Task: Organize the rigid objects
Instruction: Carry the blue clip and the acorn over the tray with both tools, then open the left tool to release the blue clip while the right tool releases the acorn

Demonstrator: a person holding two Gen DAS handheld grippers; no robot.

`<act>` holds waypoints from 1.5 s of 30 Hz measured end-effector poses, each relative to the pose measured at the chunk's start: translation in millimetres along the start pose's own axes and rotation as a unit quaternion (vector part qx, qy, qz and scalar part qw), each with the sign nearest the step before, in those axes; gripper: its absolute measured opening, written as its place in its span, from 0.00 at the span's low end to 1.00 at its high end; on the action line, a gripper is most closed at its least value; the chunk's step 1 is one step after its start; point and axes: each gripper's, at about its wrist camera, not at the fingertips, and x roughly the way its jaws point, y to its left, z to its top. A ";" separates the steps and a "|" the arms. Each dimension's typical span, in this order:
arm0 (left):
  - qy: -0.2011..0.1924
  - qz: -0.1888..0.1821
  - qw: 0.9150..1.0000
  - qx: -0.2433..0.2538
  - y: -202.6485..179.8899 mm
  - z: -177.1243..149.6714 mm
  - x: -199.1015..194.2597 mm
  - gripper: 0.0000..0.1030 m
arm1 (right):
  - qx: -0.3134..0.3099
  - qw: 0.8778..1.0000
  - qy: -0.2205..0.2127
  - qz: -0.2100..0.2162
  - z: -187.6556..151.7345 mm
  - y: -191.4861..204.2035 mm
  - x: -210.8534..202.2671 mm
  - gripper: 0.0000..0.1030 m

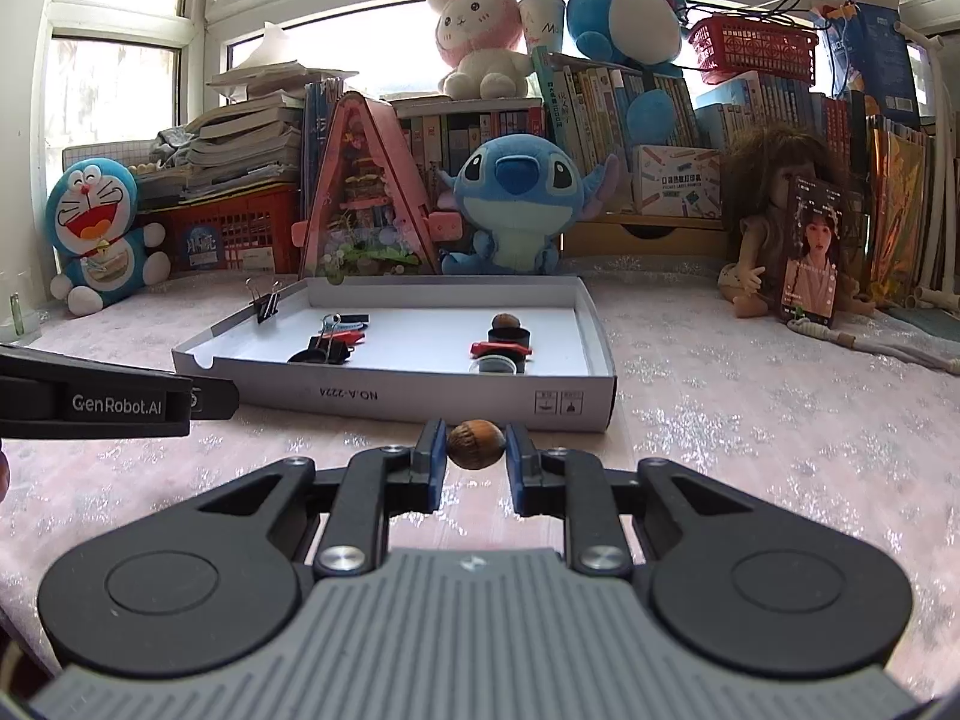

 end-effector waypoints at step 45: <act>0.083 0.014 0.996 -0.020 24.9 125.9 192.5 0.33 | 0.100 0.990 0.094 0.002 111.9 -55.2 172.8 0.24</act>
